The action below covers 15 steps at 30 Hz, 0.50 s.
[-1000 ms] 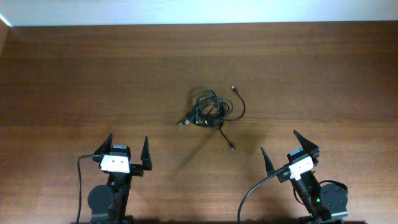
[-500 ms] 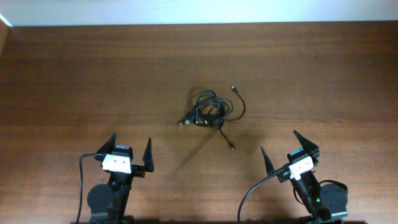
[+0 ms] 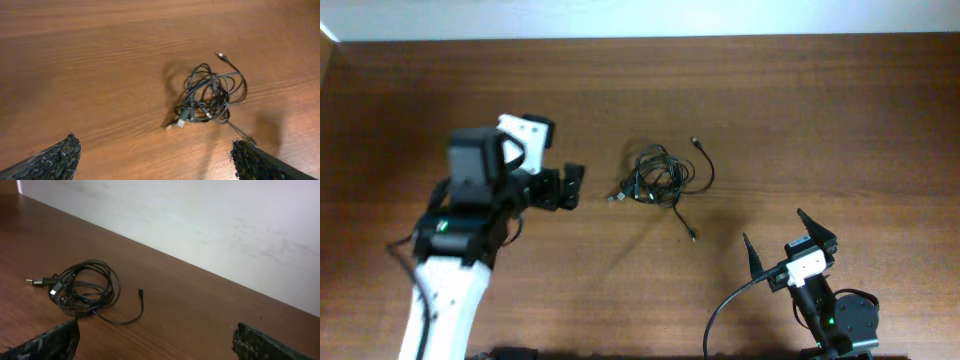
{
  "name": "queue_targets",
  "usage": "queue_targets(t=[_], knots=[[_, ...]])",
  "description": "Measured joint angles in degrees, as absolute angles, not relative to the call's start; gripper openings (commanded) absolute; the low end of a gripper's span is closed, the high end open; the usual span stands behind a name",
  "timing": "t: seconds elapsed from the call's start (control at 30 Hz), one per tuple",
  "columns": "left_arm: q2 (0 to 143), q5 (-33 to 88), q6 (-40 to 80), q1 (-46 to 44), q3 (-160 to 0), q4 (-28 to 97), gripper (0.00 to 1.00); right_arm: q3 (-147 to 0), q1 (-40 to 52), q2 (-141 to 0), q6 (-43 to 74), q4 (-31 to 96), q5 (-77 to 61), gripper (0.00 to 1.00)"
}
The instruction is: Untangle cables
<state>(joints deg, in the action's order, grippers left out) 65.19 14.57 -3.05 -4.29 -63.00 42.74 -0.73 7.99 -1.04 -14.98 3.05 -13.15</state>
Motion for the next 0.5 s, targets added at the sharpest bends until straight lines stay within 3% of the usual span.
queue_targets(t=[0.13, 0.2, 0.33, 0.5], knots=[[77.1, 16.8, -3.0, -9.4, -64.8, 36.5, 0.95, -0.8, 8.0, -1.0, -13.4, 0.8, -22.6, 0.99], [79.9, 18.5, -3.1, -9.5, -65.1, 35.1, 0.94, -5.0, 8.0, -1.4, -9.6, 7.0, -25.3, 0.99], [80.8, 12.8, -2.4, -14.1, -67.2, 35.7, 0.91, -29.5, 8.0, -13.6, -7.9, 21.7, -27.0, 0.99], [87.0, 9.3, -3.0, -18.8, -75.3, 37.8, 0.89, -70.1, 7.9, -49.1, -12.4, 52.1, -27.1, 0.99]])
